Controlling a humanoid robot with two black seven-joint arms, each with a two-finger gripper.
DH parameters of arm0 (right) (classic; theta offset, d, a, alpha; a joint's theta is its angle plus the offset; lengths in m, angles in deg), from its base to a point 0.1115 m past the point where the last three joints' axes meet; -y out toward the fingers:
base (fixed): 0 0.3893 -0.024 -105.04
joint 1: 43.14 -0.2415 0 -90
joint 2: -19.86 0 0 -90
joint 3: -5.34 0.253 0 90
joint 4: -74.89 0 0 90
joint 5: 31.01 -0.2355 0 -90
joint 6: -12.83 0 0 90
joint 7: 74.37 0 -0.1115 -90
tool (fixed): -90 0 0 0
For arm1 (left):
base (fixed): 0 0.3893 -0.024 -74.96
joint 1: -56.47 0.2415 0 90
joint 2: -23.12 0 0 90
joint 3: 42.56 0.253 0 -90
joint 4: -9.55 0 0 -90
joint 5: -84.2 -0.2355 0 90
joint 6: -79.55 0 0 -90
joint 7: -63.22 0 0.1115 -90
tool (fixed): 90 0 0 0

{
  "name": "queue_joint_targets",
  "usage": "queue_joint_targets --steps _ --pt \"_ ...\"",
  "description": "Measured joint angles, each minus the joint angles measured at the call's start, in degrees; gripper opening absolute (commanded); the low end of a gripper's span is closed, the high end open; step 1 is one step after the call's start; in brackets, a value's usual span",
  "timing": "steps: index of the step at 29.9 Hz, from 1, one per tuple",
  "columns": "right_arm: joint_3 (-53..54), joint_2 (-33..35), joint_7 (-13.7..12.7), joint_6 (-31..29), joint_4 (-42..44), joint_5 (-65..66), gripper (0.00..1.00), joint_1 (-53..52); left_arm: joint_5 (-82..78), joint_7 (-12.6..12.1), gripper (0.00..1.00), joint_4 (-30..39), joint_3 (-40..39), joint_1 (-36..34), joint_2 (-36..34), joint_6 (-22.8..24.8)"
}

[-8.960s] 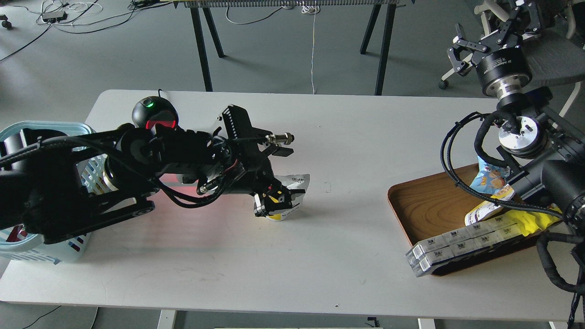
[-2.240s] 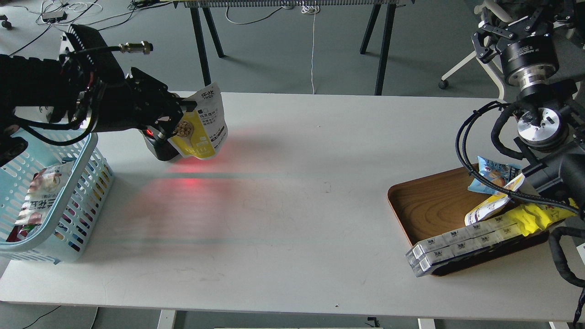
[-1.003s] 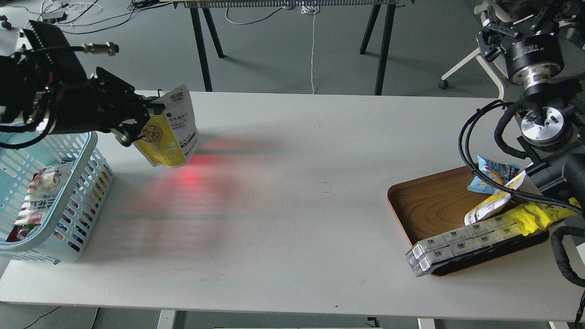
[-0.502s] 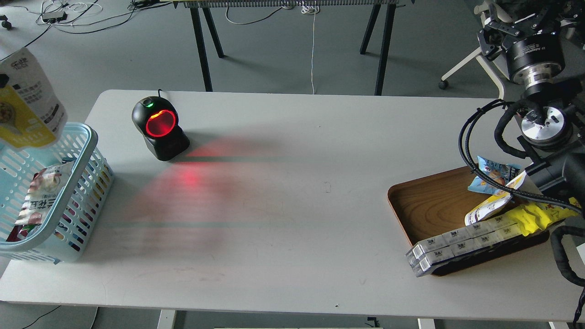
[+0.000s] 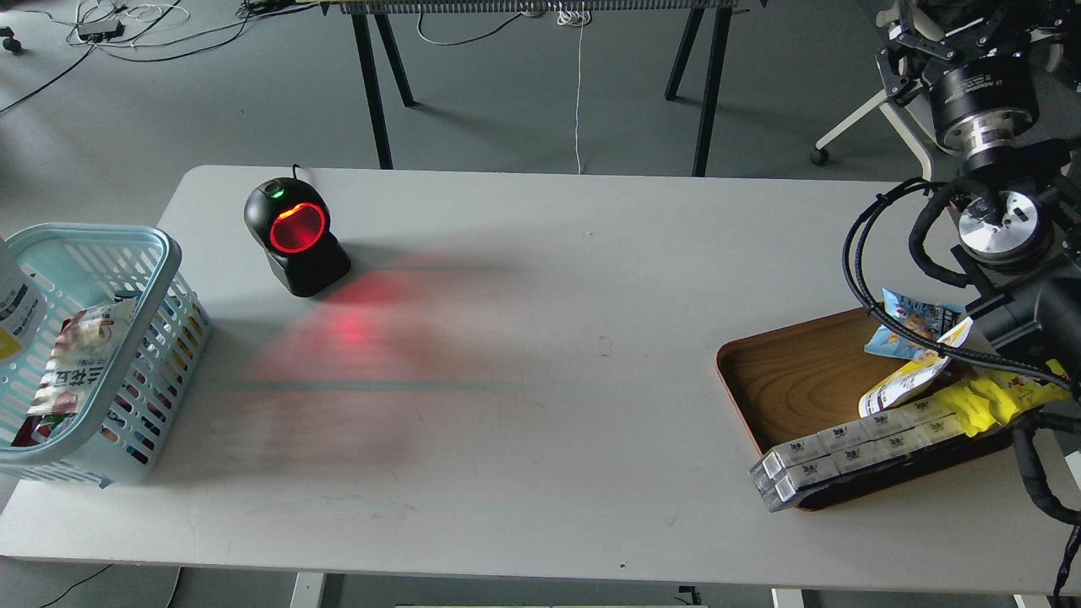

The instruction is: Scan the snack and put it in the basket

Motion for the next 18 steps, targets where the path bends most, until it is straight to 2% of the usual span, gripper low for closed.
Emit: queue_joint_targets --steps 3,9,13,18 --pt "-0.01 0.06 0.00 0.00 0.00 0.00 0.98 -0.01 0.03 0.00 0.25 0.25 0.10 -0.06 0.00 -0.10" --pt "-0.02 0.30 0.00 0.00 0.00 0.00 0.98 -0.05 0.97 0.00 0.76 0.24 -0.02 -0.50 0.29 -3.14" --pt "-0.02 0.41 0.00 0.00 0.00 0.01 0.98 -0.05 9.93 0.00 0.84 -0.40 -0.78 -0.77 1.05 -5.27" --pt "-0.24 0.50 -0.03 0.06 0.00 0.31 0.99 -0.74 31.94 0.00 0.91 -4.25 -3.84 -1.86 6.45 -5.39"
